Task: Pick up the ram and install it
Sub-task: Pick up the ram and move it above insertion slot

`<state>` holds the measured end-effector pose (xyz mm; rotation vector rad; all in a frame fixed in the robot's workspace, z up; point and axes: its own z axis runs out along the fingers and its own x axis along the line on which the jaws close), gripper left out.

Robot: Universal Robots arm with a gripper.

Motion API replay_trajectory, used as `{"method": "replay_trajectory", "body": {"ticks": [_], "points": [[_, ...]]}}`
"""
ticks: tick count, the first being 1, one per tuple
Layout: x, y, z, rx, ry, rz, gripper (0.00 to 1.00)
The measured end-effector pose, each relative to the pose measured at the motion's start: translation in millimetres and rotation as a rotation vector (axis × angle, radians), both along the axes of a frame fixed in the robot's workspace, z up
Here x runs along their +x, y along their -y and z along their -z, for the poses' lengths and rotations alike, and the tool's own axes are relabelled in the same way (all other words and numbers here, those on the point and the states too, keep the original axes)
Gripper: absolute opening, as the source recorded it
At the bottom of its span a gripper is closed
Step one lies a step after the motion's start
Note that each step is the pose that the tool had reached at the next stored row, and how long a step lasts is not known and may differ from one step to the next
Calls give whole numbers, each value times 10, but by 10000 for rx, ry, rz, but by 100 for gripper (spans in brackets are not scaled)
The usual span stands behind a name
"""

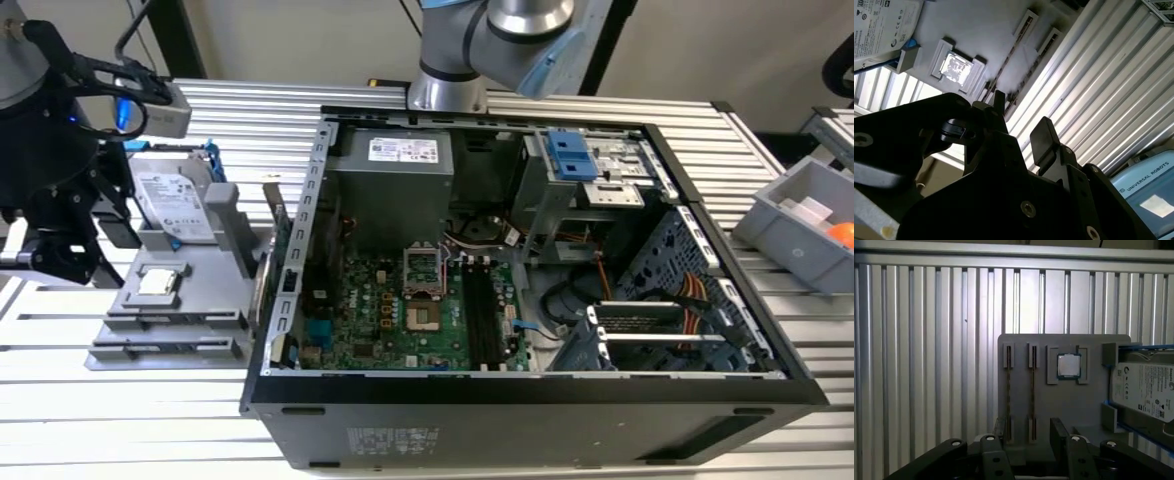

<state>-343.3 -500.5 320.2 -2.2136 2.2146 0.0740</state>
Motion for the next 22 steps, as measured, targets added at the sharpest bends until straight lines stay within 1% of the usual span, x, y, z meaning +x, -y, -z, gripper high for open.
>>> {"method": "replay_trajectory", "body": {"ticks": [13,22], "points": [[0,9,99,0,0,0,100],[0,40,166,1,1,0,100]]}}
